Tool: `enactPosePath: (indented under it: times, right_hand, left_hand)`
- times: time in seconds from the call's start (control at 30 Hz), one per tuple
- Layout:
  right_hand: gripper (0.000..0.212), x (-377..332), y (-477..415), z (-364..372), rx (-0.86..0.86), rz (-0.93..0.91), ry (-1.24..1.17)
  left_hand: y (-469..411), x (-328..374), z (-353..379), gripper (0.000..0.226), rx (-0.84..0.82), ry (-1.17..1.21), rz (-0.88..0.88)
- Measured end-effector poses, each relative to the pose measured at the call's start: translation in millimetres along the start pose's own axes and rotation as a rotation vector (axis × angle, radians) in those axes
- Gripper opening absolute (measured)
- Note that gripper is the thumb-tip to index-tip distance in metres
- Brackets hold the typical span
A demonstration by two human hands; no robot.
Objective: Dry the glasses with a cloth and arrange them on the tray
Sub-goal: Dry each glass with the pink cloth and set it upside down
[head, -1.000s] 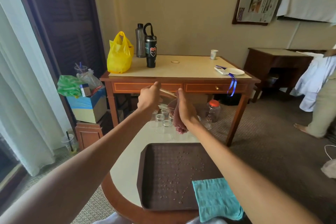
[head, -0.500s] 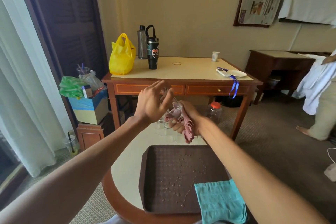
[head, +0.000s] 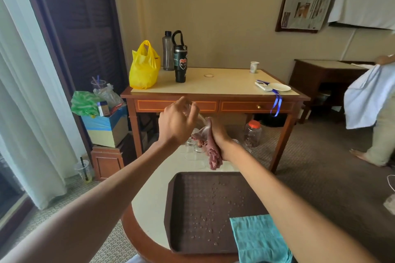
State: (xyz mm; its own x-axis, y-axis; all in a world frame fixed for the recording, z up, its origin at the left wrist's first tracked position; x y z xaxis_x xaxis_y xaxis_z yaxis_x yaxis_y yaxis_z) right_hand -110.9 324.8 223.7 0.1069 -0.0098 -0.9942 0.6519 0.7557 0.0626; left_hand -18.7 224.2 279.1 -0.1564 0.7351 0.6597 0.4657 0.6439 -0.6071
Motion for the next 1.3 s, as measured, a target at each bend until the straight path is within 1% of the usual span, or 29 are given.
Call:
enactPosePath:
  times: [0.03, 0.1, 0.13, 0.2, 0.27, 0.3, 0.4, 0.47, 0.5, 0.6, 0.63, 0.7, 0.8, 0.87, 0.93, 1.0, 1.1, 1.2, 1.3]
  right_hand:
    - [0.052, 0.6, 3.9, 1.6, -0.064, 0.059, -0.025]
    - [0.051, 3.1, 6.1, 1.5, -0.085, 0.087, -0.061]
    - [0.049, 5.3, 3.3, 0.2, -0.050, 0.063, -0.076]
    - [0.046, 9.4, -1.8, -0.5, 0.056, 0.018, -0.076]
    - [0.052, 16.7, -8.0, -3.6, 0.128, -0.008, -0.006]
    - [0.056, 20.5, -8.2, -3.7, 0.137, -0.004, 0.022]
    - [0.048, 26.5, -3.1, -5.8, 0.121, 0.023, 0.019]
    - [0.048, 32.3, -2.9, -4.7, 0.111, 0.023, -0.003]
    - [0.051, 37.1, -3.8, -4.1, 0.104, 0.024, -0.009]
    - [0.070, 55.3, -6.6, -1.2, 0.092, 0.049, -0.024]
    - [0.072, 59.4, -5.7, 0.9, 0.082, 0.054, -0.029]
    - [0.065, 68.5, -4.8, 4.7, 0.046, 0.045, -0.038]
    - [0.044, 84.7, -4.9, 10.5, -0.018, 0.059, 0.016]
    - [0.036, 97.0, -5.9, 13.8, -0.014, 0.078, 0.094]
    - [0.029, 108.7, -7.0, 17.6, 0.004, 0.101, 0.087]
    - [0.028, 119.1, -8.7, 20.6, -0.002, 0.135, 0.013]
    - [0.033, 135.0, -14.6, 24.2, -0.048, 0.151, -0.040]
    - [0.028, 143.9, -15.1, 28.3, -0.080, 0.162, -0.111]
    - [0.029, 150.2, -14.9, 29.6, -0.111, 0.180, -0.158]
  left_hand:
    - [2.5, 0.4, -2.4, 0.033, 0.016, -0.020, 0.103]
    - [6.1, 1.0, -2.6, 0.031, 0.024, -0.066, 0.244]
    - [7.1, 1.7, -1.7, 0.031, 0.023, -0.088, 0.280]
    - [6.1, 1.5, -0.2, 0.032, 0.012, -0.134, 0.296]
    - [2.2, -1.0, -0.4, 0.034, -0.005, -0.181, 0.259]
    - [-0.1, -5.1, -1.1, 0.033, -0.007, -0.194, 0.223]
    - [-3.8, -20.0, -7.7, 0.031, 0.019, -0.178, 0.074]
    - [-4.2, -34.7, -12.6, 0.036, 0.027, -0.177, -0.020]
    - [-3.4, -42.0, -15.4, 0.039, 0.028, -0.184, -0.058]
    - [3.0, -67.2, -22.8, 0.039, 0.024, -0.223, -0.148]
    - [6.6, -75.1, -24.7, 0.039, 0.019, -0.239, -0.166]
    - [15.4, -93.1, -27.2, 0.037, 0.002, -0.289, -0.206]
    - [30.2, -122.7, -25.6, 0.033, -0.052, -0.390, -0.272]
    - [40.9, -143.3, -20.3, 0.033, -0.133, -0.459, -0.307]
    - [55.1, -162.1, -12.3, 0.037, -0.243, -0.514, -0.326]
    - [71.0, -178.1, -3.3, 0.042, -0.338, -0.550, -0.328]
    - [91.7, -203.3, 7.7, 0.043, -0.443, -0.611, -0.326]
    - [105.0, -220.1, 15.2, 0.045, -0.510, -0.670, -0.333]
    - [111.8, -226.0, 20.7, 0.048, -0.513, -0.693, -0.305]
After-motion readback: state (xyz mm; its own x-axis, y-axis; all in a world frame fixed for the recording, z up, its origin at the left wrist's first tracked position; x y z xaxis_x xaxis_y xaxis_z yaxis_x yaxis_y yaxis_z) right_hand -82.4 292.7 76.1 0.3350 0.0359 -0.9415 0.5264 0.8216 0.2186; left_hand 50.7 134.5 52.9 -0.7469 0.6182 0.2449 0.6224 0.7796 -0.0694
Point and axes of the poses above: each hand's wrist, its own y-axis away from the middle knuckle, its own z-axis out of the palm, x = y × z, the point moved 4 cm from there along -y, towards the middle knuckle, and after that the axes turned 11 degrees about -z, right-handed, at the moved point
